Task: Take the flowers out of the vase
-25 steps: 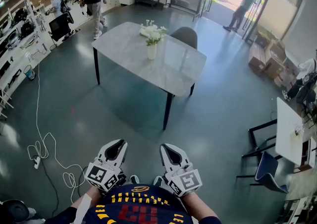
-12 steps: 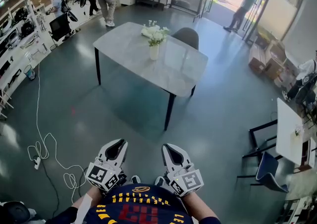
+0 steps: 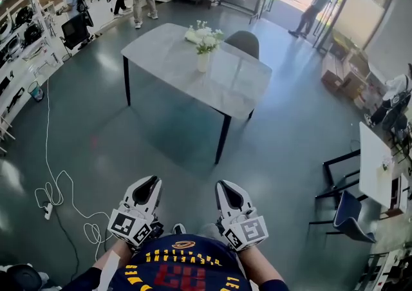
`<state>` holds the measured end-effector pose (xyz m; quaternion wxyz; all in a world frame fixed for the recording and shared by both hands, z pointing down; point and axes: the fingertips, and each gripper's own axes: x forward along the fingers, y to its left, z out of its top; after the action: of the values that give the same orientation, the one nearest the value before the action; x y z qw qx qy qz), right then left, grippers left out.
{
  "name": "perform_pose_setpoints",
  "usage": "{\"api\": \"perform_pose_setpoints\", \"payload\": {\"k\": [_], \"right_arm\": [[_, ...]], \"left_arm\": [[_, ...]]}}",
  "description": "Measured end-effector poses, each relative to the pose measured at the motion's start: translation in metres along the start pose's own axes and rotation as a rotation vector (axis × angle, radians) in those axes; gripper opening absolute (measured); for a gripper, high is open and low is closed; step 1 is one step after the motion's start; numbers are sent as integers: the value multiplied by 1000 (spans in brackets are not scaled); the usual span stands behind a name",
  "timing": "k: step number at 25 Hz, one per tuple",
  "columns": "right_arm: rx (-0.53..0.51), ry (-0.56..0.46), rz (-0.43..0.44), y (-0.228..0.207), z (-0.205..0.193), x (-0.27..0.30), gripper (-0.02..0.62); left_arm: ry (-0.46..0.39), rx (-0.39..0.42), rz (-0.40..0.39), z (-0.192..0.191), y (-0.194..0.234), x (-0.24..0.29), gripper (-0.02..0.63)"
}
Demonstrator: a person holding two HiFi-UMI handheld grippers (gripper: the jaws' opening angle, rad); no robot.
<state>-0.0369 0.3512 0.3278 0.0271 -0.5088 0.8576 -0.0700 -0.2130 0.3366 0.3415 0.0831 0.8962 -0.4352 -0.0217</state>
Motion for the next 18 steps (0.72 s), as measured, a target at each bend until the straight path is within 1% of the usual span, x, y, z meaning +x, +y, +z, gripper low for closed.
{"api": "perform_pose_setpoints", "payload": {"k": [4,9,14,18], "right_arm": [[5,5,-16,2,-5,-2,10],[-4,29,-12,8,-10,1,11],[23,42,-10,0,-16,16,11],[44,40,10,-15,-18,31,11]], "left_arm": [[16,-9,15,-12,9,-12,54],[27,-36,40,-21,24,-20,54],[34,-31,45,-16,32,-9,54],[42,-23,69,-19,39,6,54]]}}
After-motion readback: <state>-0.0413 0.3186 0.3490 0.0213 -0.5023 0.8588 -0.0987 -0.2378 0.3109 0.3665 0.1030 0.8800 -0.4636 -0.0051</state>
